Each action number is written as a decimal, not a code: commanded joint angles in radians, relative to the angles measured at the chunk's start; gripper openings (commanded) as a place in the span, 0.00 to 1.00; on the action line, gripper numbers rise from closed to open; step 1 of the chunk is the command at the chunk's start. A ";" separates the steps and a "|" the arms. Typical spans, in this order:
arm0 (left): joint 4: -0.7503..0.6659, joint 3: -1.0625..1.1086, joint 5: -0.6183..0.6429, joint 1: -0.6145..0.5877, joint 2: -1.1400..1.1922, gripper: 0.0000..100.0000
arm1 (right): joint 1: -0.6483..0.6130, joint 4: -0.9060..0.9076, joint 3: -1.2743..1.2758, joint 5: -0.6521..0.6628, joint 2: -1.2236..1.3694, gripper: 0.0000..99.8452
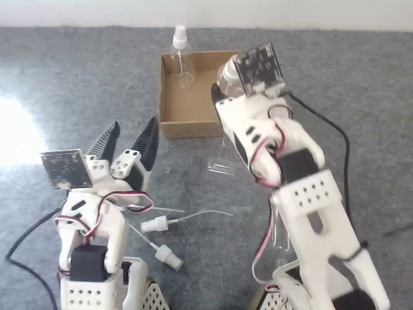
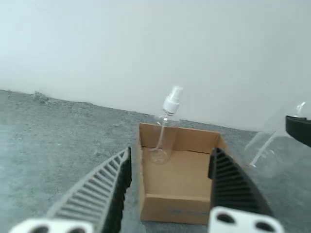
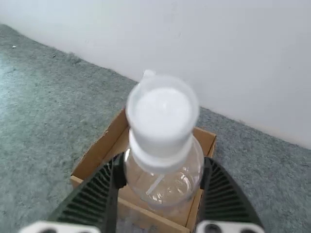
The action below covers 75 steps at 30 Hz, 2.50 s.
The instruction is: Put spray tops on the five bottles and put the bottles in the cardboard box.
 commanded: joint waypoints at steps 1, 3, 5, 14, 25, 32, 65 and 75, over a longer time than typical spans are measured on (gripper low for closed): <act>-0.026 -0.041 -0.110 -0.130 -0.003 0.24 | 0.010 -0.007 -0.176 0.020 0.124 0.10; -0.026 -0.019 -0.106 -0.212 -0.003 0.24 | 0.010 -0.008 -0.238 0.020 0.202 0.10; -0.026 0.013 -0.086 -0.265 -0.003 0.24 | 0.016 -0.008 -0.308 0.018 0.283 0.10; -0.034 0.165 -0.081 -0.330 -0.003 0.23 | 0.018 -0.005 -0.634 0.018 0.639 0.10; -0.034 0.197 -0.089 -0.339 -0.003 0.14 | 0.045 -0.007 -0.856 0.012 0.897 0.10; -0.034 0.197 -0.089 -0.339 -0.003 0.12 | 0.054 -0.008 -0.964 0.009 1.024 0.10; -0.029 0.200 -0.141 -0.338 -0.003 0.12 | 0.061 -0.038 -1.324 -0.153 1.385 0.10; -0.029 0.200 -0.143 -0.338 -0.003 0.12 | 0.059 -0.074 -1.330 -0.153 1.449 0.10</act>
